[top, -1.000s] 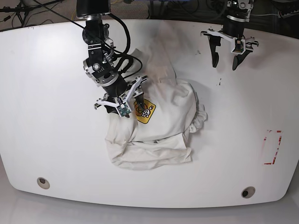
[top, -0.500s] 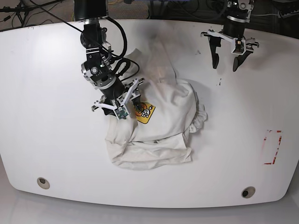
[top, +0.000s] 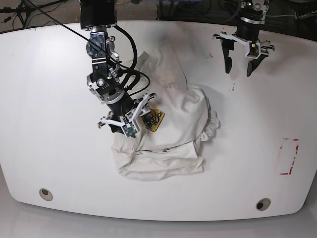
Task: Fold the T-shirt properly
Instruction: 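Close the right gripper on the shirt fabric beside the orange patch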
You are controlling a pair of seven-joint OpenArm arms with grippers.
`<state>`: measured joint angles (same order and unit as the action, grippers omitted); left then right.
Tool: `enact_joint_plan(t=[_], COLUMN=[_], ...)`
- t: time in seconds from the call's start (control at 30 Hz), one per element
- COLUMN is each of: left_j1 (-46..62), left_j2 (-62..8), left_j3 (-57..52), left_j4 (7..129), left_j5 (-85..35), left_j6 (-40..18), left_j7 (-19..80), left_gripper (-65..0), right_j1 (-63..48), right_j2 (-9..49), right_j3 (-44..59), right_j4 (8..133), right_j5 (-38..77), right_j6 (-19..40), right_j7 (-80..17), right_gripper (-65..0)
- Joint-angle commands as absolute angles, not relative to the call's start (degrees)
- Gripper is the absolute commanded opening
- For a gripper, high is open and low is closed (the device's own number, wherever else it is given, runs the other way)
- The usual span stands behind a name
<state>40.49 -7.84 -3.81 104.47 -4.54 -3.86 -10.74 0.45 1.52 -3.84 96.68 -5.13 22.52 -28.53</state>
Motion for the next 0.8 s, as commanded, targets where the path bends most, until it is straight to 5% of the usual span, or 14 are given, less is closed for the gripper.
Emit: enact_joint_plan(t=[0.0, 0.77], left_j1=[40.68, 40.81], left_j2=[-8.14, -8.49], left_j3=[-4.04, -4.08], left_j4=[105.48, 105.29], left_j5=[-4.75, -4.72], left_j6=[-3.67, -3.77], left_j7=[-12.95, -13.11], left_gripper=[-27.9, -28.0], right_j1=[1.26, 5.46], right_j2=[1.54, 1.74], right_j3=[-3.74, -3.76], right_j4=[97.17, 88.17], right_j5=[-4.81, -4.56], right_j6=[22.47, 22.15], right_j7=[-26.75, -24.32], right_gripper=[-33.8, -33.4])
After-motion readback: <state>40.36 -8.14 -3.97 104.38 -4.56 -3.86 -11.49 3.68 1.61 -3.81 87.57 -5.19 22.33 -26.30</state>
